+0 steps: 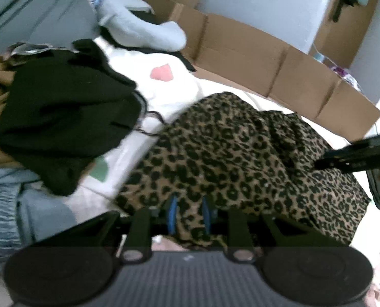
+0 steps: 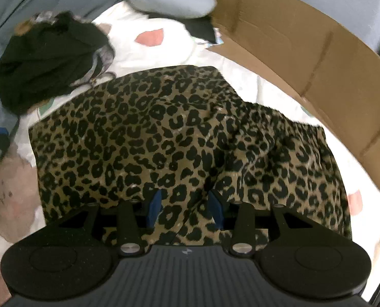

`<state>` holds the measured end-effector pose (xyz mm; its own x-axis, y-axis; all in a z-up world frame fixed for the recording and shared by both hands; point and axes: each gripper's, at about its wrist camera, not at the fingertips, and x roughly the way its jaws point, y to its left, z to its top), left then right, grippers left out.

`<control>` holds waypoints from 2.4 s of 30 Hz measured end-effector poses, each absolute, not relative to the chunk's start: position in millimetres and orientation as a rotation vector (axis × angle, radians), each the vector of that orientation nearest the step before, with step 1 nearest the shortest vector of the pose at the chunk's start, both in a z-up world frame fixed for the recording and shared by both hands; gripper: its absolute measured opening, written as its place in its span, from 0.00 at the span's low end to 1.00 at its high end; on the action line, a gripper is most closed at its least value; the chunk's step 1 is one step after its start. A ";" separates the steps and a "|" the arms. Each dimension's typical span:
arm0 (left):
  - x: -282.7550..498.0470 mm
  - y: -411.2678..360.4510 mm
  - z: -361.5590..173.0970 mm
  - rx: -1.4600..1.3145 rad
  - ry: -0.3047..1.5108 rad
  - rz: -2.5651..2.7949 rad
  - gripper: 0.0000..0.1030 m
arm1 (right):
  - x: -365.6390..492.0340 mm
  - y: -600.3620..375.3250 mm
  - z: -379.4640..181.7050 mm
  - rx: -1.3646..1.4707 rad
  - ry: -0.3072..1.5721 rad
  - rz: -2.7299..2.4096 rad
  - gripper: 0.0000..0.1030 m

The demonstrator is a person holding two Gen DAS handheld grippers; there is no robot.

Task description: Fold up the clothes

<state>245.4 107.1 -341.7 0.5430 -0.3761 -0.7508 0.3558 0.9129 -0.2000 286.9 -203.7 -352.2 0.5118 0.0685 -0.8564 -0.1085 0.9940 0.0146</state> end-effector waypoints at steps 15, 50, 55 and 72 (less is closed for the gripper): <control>249.5 165.8 -371.7 -0.104 0.907 -0.355 0.25 | 217.0 -191.0 -330.9 0.255 0.994 -0.074 0.46; 293.0 167.6 -434.0 -0.263 0.862 -0.348 0.48 | 126.4 -117.8 -420.1 0.397 1.086 -0.277 0.46; 295.9 162.0 -437.6 -0.272 0.851 -0.341 0.45 | 125.8 -119.8 -429.6 0.415 1.100 -0.310 0.21; 301.5 170.9 -392.8 -0.292 0.812 -0.328 0.03 | 117.4 -111.4 -429.3 0.363 1.105 -0.311 0.00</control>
